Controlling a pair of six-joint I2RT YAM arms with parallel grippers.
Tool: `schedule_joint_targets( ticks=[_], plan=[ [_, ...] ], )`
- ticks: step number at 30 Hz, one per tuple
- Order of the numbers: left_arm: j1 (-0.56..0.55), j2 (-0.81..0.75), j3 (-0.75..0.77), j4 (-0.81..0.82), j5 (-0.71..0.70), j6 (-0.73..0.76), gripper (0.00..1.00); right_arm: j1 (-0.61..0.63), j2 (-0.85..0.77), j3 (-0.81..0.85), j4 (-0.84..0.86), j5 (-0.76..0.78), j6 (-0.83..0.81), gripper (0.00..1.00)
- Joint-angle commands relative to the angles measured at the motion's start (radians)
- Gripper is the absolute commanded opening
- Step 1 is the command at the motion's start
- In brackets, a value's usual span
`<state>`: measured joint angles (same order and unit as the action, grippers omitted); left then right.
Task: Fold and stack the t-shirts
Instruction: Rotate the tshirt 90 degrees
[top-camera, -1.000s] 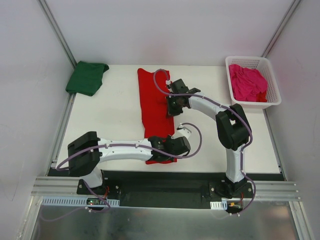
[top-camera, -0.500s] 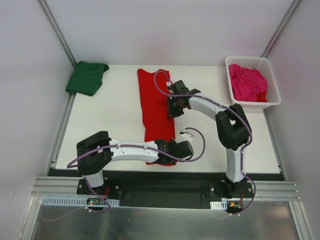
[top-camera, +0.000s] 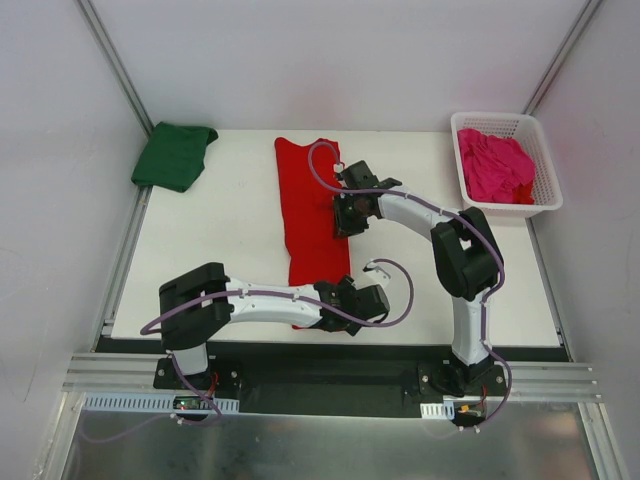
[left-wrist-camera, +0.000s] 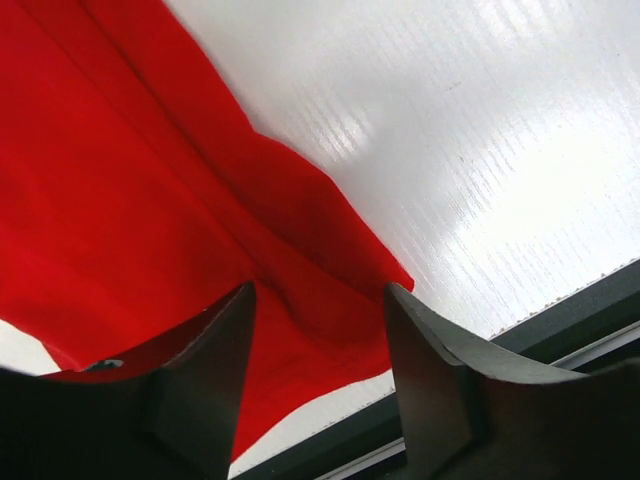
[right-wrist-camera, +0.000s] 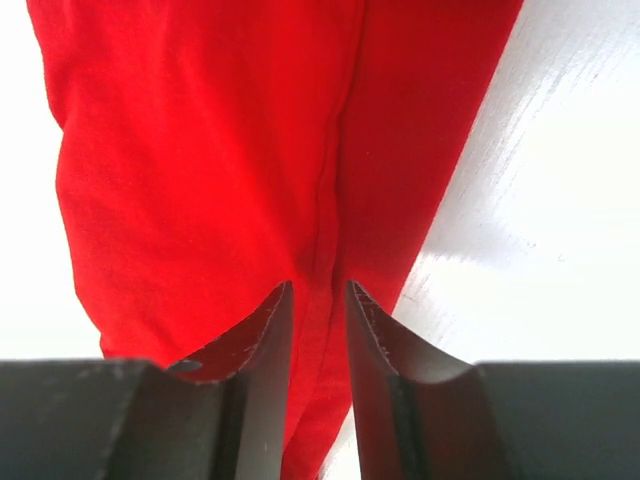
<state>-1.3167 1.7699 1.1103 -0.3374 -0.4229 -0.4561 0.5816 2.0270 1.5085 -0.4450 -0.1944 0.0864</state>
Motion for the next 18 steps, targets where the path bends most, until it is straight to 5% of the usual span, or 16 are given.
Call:
schedule_joint_targets(
  ticks=[1,12,18],
  plan=[
    [-0.018,-0.035,0.057,0.005,-0.004,0.019,0.57,-0.006,-0.063,0.013,0.002,0.021,-0.017,0.31],
    [-0.026,-0.243,0.095,0.003,0.012,0.034,0.74,-0.022,-0.208,-0.034,-0.034,0.064,-0.034,0.41],
    [0.016,-0.473,-0.082,0.003,-0.099,-0.058,0.81,-0.022,-0.344,-0.164,-0.035,0.064,-0.011,0.42]
  ],
)
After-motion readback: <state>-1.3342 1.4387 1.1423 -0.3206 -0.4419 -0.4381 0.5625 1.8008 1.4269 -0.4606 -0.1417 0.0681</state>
